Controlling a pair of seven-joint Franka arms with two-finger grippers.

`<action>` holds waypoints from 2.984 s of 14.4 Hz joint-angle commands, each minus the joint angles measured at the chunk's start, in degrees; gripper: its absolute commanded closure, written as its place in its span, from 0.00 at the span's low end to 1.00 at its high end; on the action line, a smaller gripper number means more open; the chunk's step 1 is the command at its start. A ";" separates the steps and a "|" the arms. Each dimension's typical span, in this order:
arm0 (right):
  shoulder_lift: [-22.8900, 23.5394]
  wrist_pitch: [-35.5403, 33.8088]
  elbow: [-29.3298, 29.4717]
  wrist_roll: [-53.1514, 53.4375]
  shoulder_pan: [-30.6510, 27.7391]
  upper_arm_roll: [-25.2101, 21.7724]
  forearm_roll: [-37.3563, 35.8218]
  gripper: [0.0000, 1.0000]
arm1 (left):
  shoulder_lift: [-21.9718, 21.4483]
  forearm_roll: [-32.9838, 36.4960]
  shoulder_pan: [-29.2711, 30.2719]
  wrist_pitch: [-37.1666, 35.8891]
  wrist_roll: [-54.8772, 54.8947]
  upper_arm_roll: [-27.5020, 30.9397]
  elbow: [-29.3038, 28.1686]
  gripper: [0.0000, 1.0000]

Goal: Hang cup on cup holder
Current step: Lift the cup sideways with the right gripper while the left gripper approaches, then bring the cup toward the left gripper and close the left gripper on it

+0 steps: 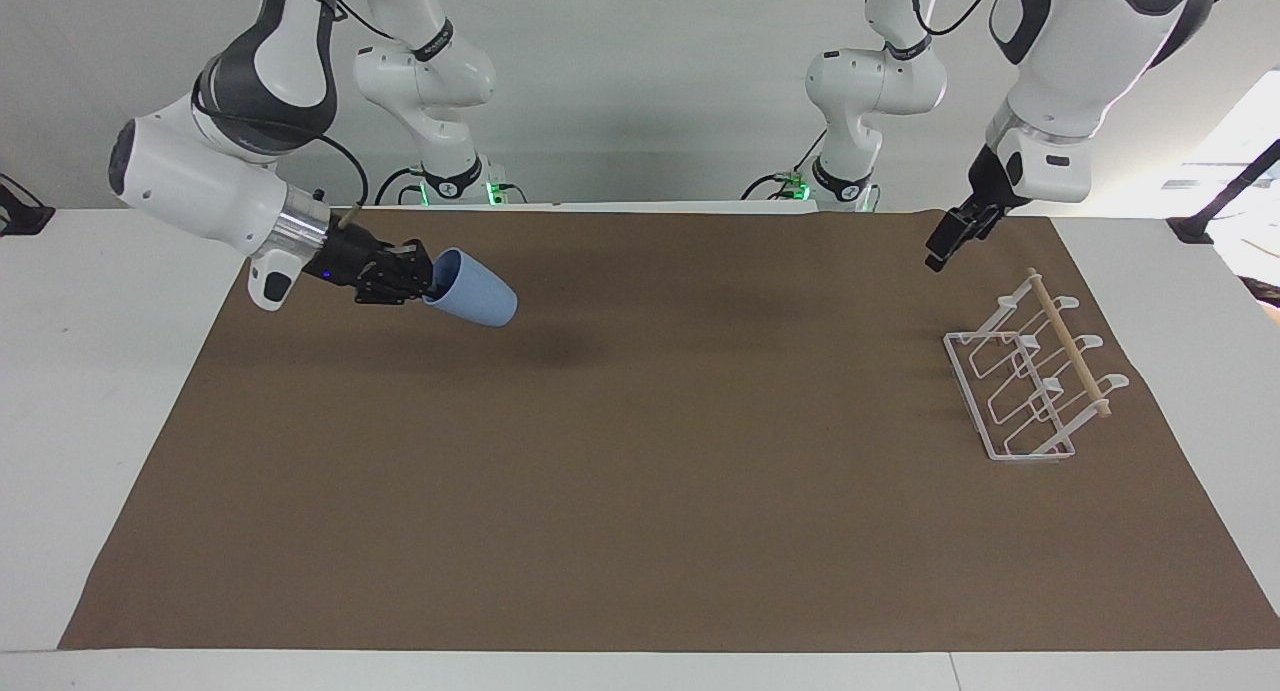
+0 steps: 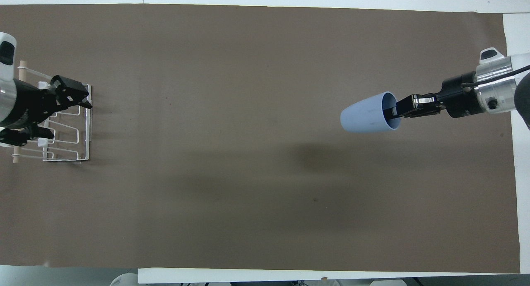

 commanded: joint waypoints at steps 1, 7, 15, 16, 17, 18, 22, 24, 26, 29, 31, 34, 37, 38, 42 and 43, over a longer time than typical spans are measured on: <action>-0.58 -0.67 -0.56 2.83 -0.55 2.30 5.90 1.00 | -1.38 -0.19 -4.53 3.20 -19.71 0.50 -3.43 0.00; -2.96 0.99 -5.21 11.71 1.55 5.20 21.89 1.00 | 0.11 -12.65 -9.20 10.03 -37.67 0.50 -4.92 0.00; -6.47 9.25 -14.00 10.94 9.02 5.21 36.33 1.00 | 3.89 -16.35 -19.92 20.24 -50.35 0.50 -5.54 0.00; -7.00 10.13 -15.31 10.85 9.20 5.29 36.42 1.00 | 4.33 -17.50 -20.27 21.29 -50.71 0.50 -5.02 0.00; -7.78 11.10 -16.98 10.32 9.38 5.29 38.59 1.00 | 5.12 -17.60 -20.63 20.96 -50.88 0.50 -3.18 0.00; -8.31 12.06 -18.12 9.54 10.25 5.21 41.14 1.00 | 6.26 -17.60 -20.63 20.17 -51.23 0.50 -1.08 0.00; -8.49 13.12 -19.36 8.74 10.87 5.21 41.43 1.00 | 7.50 -17.60 -20.63 17.88 -51.32 0.50 2.02 0.00; -8.50 13.57 -19.45 8.83 10.96 5.21 41.43 1.00 | 7.59 -17.68 -20.80 17.97 -51.32 0.50 2.81 0.00; -8.50 13.57 -19.45 8.91 10.87 5.21 41.43 1.00 | 8.20 -17.69 -21.59 18.23 -51.50 0.50 3.42 0.00; -8.50 14.01 -19.37 9.00 11.22 5.38 41.43 1.00 | 8.38 -17.77 -23.25 19.11 -51.67 0.50 3.78 0.00; -8.50 15.93 -19.45 9.00 13.06 5.38 41.78 1.00 | 9.68 -17.86 -24.05 20.50 -52.90 0.50 4.48 0.00; -7.62 19.98 -19.37 9.09 16.15 5.38 43.96 1.00 | 11.97 -17.86 -25.37 20.34 -54.13 0.50 7.89 0.00; -7.53 19.81 -19.37 9.00 16.24 5.38 44.24 1.00 | 13.03 -17.77 -26.16 19.64 -54.58 0.50 9.58 0.00; -7.53 20.07 -19.37 9.00 16.32 5.38 44.24 1.00 | 13.03 -17.51 -26.25 19.37 -54.58 0.50 9.49 0.00; -7.53 20.16 -19.37 9.00 16.32 5.38 44.24 1.00 | 13.03 -16.98 -26.34 17.26 -54.49 0.50 9.67 0.02; -7.53 20.07 -19.37 9.00 16.32 5.38 44.24 1.00 | 13.03 -16.98 -26.43 17.09 -54.58 0.50 9.67 0.05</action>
